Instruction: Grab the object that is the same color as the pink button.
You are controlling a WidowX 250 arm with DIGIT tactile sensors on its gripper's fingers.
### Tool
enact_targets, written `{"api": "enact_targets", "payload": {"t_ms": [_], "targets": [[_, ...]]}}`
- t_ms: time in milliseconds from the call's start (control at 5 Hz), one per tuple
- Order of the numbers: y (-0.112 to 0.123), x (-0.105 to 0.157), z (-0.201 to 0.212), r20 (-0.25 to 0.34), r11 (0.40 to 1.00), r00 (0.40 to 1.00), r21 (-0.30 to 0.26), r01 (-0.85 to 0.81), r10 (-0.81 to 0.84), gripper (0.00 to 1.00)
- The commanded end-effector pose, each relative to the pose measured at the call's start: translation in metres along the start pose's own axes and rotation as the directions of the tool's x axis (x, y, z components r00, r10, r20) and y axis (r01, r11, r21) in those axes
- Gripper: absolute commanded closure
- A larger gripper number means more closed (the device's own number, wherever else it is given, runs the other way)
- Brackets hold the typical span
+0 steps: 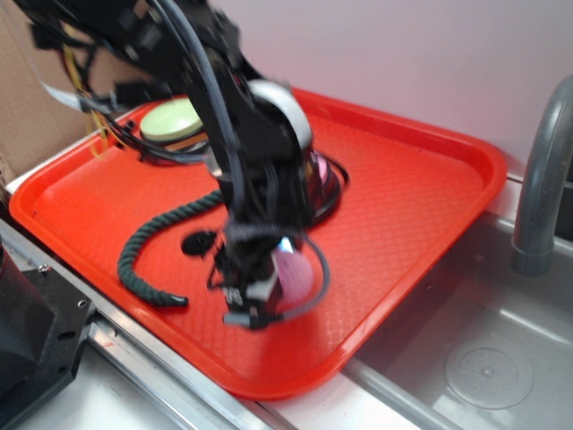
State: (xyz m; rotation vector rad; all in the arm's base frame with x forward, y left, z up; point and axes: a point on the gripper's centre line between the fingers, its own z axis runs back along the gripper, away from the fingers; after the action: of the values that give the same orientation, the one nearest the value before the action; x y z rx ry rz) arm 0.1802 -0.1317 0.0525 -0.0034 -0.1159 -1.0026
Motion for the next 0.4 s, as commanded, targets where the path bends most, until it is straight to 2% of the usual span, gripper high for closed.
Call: {"api": "enact_targets", "payload": {"t_ms": [0,200], "targets": [[0.030,-0.031,0.091,-0.064,0.889,0.891,0.134,-0.439,0.450,1.00],[0.050,-0.060,0.110,-0.092,0.779,0.781,0.211,-0.591,0.618,1.00]]}}
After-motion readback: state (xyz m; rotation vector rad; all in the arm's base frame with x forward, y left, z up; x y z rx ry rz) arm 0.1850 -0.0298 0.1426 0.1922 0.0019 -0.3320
